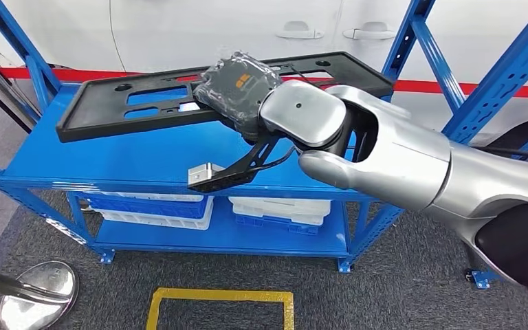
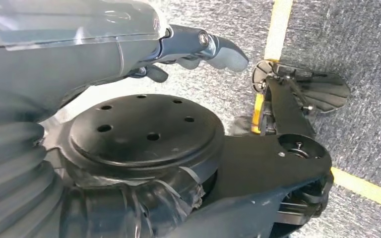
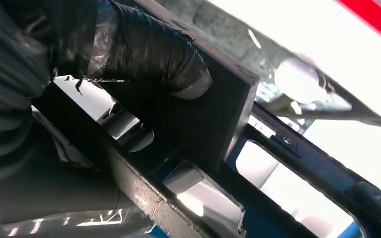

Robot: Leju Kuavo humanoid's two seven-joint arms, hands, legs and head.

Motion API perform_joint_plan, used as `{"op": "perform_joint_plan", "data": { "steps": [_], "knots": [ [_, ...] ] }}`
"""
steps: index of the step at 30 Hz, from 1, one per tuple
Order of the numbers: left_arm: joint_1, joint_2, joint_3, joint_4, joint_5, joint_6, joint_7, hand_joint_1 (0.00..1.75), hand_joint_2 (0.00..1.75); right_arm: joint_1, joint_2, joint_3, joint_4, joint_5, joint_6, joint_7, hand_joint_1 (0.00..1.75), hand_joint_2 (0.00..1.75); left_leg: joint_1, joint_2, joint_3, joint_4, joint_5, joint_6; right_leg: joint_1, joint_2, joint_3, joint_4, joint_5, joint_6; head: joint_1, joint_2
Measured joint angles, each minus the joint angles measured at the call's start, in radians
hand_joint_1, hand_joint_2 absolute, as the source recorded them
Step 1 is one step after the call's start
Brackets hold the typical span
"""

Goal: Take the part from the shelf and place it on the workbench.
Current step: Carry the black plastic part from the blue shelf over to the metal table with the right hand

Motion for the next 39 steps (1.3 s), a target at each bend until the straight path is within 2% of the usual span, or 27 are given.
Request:
{"op": "perform_joint_plan", "data": {
  "steps": [2,4,5,6,9,10,11,13,14,15,16,17,19,21,22,24,25,26,27,29,30,31,32,34,36,37,39],
  "knots": [
    [-0.002,0.0,-0.001,0.0,0.004,-0.003,0.002,0.0,1.75,0.006,0.004,0.005,0.01,0.001,-0.001,0.005,1.75,1.75,0.003,0.0,-0.03,0.013,0.014,-0.009,-0.006,-0.001,0.078,-0.085,0.048,0.004,0.0,0.0],
    [-0.003,0.0,-0.001,0.0,0.004,-0.004,0.003,0.0,1.75,0.008,0.013,0.005,0.023,0.002,-0.001,0.015,1.75,1.75,0.004,-0.001,-0.053,0.027,0.026,-0.022,-0.003,-0.001,0.161,-0.208,0.051,0.0,0.0,0.0],
    [-0.004,0.0,-0.002,0.0,0.003,-0.004,0.003,0.0,1.75,0.009,0.02,0.005,0.031,0.003,-0.002,0.02,1.75,1.75,0.003,0.0,-0.057,0.03,0.031,-0.029,0.0,0.0,0.181,-0.243,0.043,-0.005,0.0,0.0],
    [-0.004,0.0,-0.002,0.0,0.002,-0.004,0.003,0.0,1.75,0.009,0.027,0.005,0.041,0.005,-0.002,0.026,1.75,1.75,0.002,0.0,-0.06,0.03,0.037,-0.034,0.003,0.001,0.187,-0.259,0.038,-0.009,0.0,0.0],
    [-0.003,0.0,-0.006,0.0,-0.002,-0.007,0.003,0.0,1.75,0.007,0.059,0.006,0.086,0.011,-0.005,0.036,1.75,1.75,0.004,0.002,-0.065,0.025,0.05,-0.05,0.004,-0.001,0.173,-0.264,0.057,-0.026,0.0,0.0],
    [-0.004,0.0,-0.009,0.0,-0.004,-0.008,0.002,0.0,1.75,0.006,0.075,0.005,0.105,0.014,-0.006,0.039,1.75,1.75,0.005,0.002,-0.073,0.035,0.033,-0.055,0.001,-0.003,0.164,-0.268,0.069,-0.035,0.0,0.0],
    [-0.004,0.001,-0.012,0.0,-0.006,-0.01,0.001,0.0,1.75,0.005,0.09,0.005,0.123,0.017,-0.007,0.039,1.75,1.75,0.007,0.001,-0.086,0.062,-0.002,-0.06,-0.002,-0.005,0.154,-0.272,0.081,-0.044,0.0,0.0],
    [-0.006,0.001,-0.016,0.0,-0.009,-0.013,-0.002,0.0,1.75,0.0,0.121,0.005,0.157,0.022,-0.01,0.04,1.75,1.75,0.009,0.0,-0.116,0.174,-0.105,-0.068,-0.001,-0.007,0.127,-0.274,0.106,-0.055,-0.001,0.0],
    [-0.007,0.001,-0.018,0.0,-0.011,-0.015,-0.002,0.0,1.75,-0.001,0.134,0.005,0.171,0.024,-0.012,0.04,1.75,1.75,0.01,0.0,-0.127,0.24,-0.141,-0.072,0.001,-0.008,0.113,-0.273,0.117,-0.057,-0.001,0.0],
    [-0.007,0.001,-0.02,0.0,-0.012,-0.017,-0.003,0.0,1.75,-0.002,0.145,0.005,0.183,0.026,-0.013,0.04,1.75,1.75,0.01,0.0,-0.129,0.29,-0.153,-0.076,0.002,-0.008,0.099,-0.272,0.127,-0.057,-0.001,0.0],
    [-0.008,0.001,-0.021,0.0,-0.013,-0.02,-0.003,0.0,1.75,-0.003,0.154,0.005,0.191,0.029,-0.014,0.041,1.75,1.75,0.01,0.0,-0.119,0.314,-0.143,-0.078,0.004,-0.008,0.086,-0.27,0.137,-0.056,-0.001,0.0],
    [-0.008,0.001,-0.023,0.0,-0.014,-0.022,-0.003,0.0,1.75,-0.004,0.161,0.005,0.198,0.031,-0.014,0.041,1.75,1.75,0.01,0.0,-0.093,0.303,-0.117,-0.078,0.004,-0.008,0.073,-0.267,0.145,-0.054,-0.001,0.0],
    [-0.008,0.001,-0.028,0.0,-0.014,-0.025,-0.003,0.0,1.75,-0.013,0.173,0.005,0.208,0.035,-0.015,0.042,1.75,1.75,0.012,0.0,0.002,0.194,-0.082,-0.078,0.005,-0.007,0.048,-0.258,0.16,-0.048,-0.001,0.0],
    [-0.005,0.002,-0.032,0.0,-0.013,-0.026,0.001,0.0,1.75,-0.025,0.182,0.002,0.216,0.036,-0.013,0.042,1.75,1.75,0.008,-0.004,0.087,0.064,-0.097,-0.068,0.007,-0.007,0.031,-0.252,0.175,-0.038,0.0,0.0],
    [-0.004,0.002,-0.033,0.0,-0.011,-0.026,0.004,0.0,1.75,-0.029,0.185,0.0,0.219,0.036,-0.012,0.042,1.75,1.75,0.005,-0.007,0.104,0.029,-0.107,-0.061,0.008,-0.007,0.026,-0.253,0.185,-0.032,0.0,0.0],
    [-0.003,0.002,-0.034,0.0,-0.008,-0.027,0.009,0.0,1.75,-0.027,0.186,-0.002,0.224,0.036,-0.009,0.04,1.75,1.75,0.003,-0.007,0.095,0.013,-0.094,-0.044,0.006,-0.008,0.019,-0.261,0.204,-0.021,0.0,0.0],
    [-0.004,0.002,-0.034,0.001,-0.007,-0.027,0.013,0.0,1.75,-0.026,0.184,-0.002,0.228,0.037,-0.008,0.039,1.75,1.75,0.004,-0.006,0.087,0.009,-0.082,-0.035,0.005,-0.007,0.012,-0.257,0.195,-0.016,0.0,0.0],
    [-0.003,0.002,-0.035,0.001,-0.007,-0.026,0.016,0.0,1.75,-0.025,0.183,-0.002,0.231,0.037,-0.008,0.039,1.75,1.75,0.006,-0.003,0.077,0.005,-0.068,-0.025,0.005,-0.005,0.003,-0.238,0.167,-0.012,0.001,0.0],
    [-0.003,0.002,-0.035,0.001,-0.006,-0.025,0.019,0.0,1.75,-0.024,0.182,-0.002,0.234,0.038,-0.007,0.039,1.75,1.75,0.007,-0.001,0.065,0.004,-0.056,-0.016,0.004,-0.004,-0.009,-0.198,0.121,-0.01,0.001,0.0],
    [-0.004,0.003,-0.035,0.001,-0.005,-0.023,0.021,0.0,1.75,-0.022,0.182,-0.002,0.235,0.038,-0.007,0.038,1.75,1.75,0.003,0.001,0.036,0.007,-0.035,-0.006,0.003,-0.003,-0.036,-0.073,0.023,-0.007,0.002,0.0],
    [-0.004,0.003,-0.035,0.001,-0.004,-0.023,0.021,0.0,1.75,-0.021,0.182,-0.002,0.236,0.038,-0.007,0.038,1.75,1.75,0.002,0.002,0.02,0.009,-0.025,-0.005,0.003,-0.003,-0.042,-0.014,-0.001,-0.007,0.002,0.0],
    [-0.004,0.003,-0.035,0.0,-0.003,-0.022,0.02,0.0,1.75,-0.019,0.182,-0.002,0.238,0.038,-0.007,0.038,1.75,1.75,0.0,0.002,0.004,0.013,-0.015,-0.005,0.004,-0.003,-0.036,0.02,0.001,-0.008,0.002,0.0],
    [-0.004,0.003,-0.035,0.0,-0.002,-0.022,0.019,0.0,1.75,-0.019,0.182,-0.001,0.239,0.038,-0.007,0.038,1.75,1.75,-0.001,0.002,-0.01,0.017,-0.007,-0.005,0.004,-0.003,-0.017,0.022,0.022,-0.01,0.002,0.0],
    [-0.005,0.002,-0.035,0.0,0.0,-0.021,0.016,0.0,1.75,-0.019,0.183,-0.001,0.241,0.038,-0.007,0.037,1.75,1.75,-0.004,0.001,-0.036,0.025,0.009,-0.007,0.01,-0.003,0.07,-0.073,0.067,-0.026,0.002,0.0],
    [-0.007,-0.001,-0.035,0.0,0.0,-0.021,0.012,0.0,1.75,-0.021,0.186,-0.002,0.242,0.038,-0.007,0.035,1.75,1.75,-0.006,0.001,-0.05,0.028,0.025,-0.014,0.019,-0.005,0.166,-0.211,0.058,-0.043,0.001,0.0],
    [-0.007,-0.003,-0.035,0.0,0.001,-0.021,0.01,0.0,1.75,-0.023,0.187,-0.002,0.243,0.038,-0.007,0.035,1.75,1.75,-0.005,0.002,-0.052,0.026,0.034,-0.02,0.023,-0.005,0.19,-0.253,0.048,-0.048,0.002,0.0],
    [-0.006,-0.004,-0.035,0.0,0.001,-0.021,0.007,0.0,1.75,-0.026,0.187,-0.002,0.244,0.038,-0.007,0.035,1.75,1.75,-0.002,0.003,-0.055,0.016,0.051,-0.032,0.024,-0.006,0.197,-0.285,0.056,-0.049,0.003,0.0]
  ]
}}
